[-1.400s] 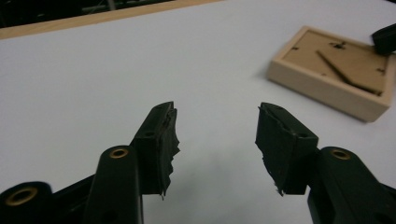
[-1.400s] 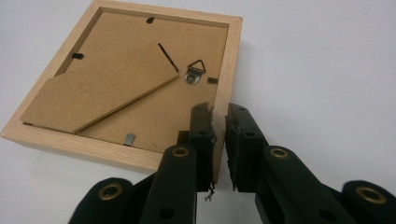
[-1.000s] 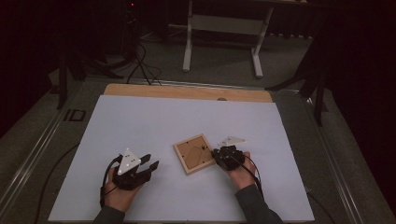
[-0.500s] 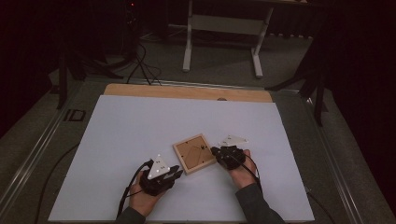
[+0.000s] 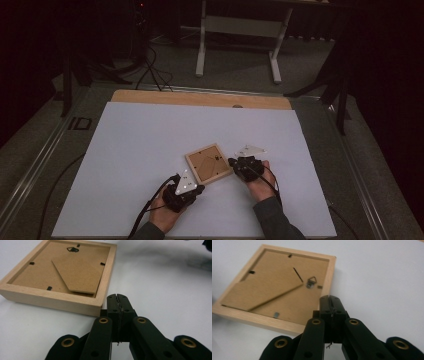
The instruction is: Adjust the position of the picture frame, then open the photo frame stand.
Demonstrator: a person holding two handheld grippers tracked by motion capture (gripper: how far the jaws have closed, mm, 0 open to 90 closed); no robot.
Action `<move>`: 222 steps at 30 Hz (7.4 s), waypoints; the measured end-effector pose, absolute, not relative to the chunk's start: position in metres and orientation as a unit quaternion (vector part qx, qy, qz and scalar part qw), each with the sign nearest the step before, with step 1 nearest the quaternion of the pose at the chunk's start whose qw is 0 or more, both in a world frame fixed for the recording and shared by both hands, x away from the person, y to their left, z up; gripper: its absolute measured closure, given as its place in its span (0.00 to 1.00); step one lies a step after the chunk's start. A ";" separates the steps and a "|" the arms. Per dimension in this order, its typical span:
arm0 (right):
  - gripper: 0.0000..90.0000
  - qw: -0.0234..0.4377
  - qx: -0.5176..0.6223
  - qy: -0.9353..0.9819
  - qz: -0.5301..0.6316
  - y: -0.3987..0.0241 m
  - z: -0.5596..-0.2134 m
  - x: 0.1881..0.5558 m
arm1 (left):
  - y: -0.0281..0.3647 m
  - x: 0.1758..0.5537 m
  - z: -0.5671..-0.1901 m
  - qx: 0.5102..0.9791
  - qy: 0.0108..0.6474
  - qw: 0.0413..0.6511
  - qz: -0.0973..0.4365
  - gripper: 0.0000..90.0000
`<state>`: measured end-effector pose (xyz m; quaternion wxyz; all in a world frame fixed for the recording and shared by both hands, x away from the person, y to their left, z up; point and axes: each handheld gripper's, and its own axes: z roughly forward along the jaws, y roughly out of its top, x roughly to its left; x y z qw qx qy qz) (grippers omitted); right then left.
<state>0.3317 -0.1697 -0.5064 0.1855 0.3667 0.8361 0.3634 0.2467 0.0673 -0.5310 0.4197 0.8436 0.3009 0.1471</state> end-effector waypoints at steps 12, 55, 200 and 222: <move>1.00 0.178 0.373 0.838 0.356 -0.171 -0.510 0.332 | 0.067 0.252 -0.533 0.846 0.310 0.397 0.174 1.00; 1.00 0.170 0.324 0.860 0.355 -0.160 -0.512 0.314 | 0.095 0.278 -0.532 0.815 0.382 0.385 0.203 0.99; 1.00 0.170 0.327 0.827 0.425 -0.128 -0.522 0.349 | 0.099 0.352 -0.504 0.791 0.401 0.418 0.195 0.50; 1.00 0.171 0.327 0.827 0.425 -0.128 -0.522 0.349 | 0.124 0.335 -0.494 0.816 0.407 0.378 0.162 0.97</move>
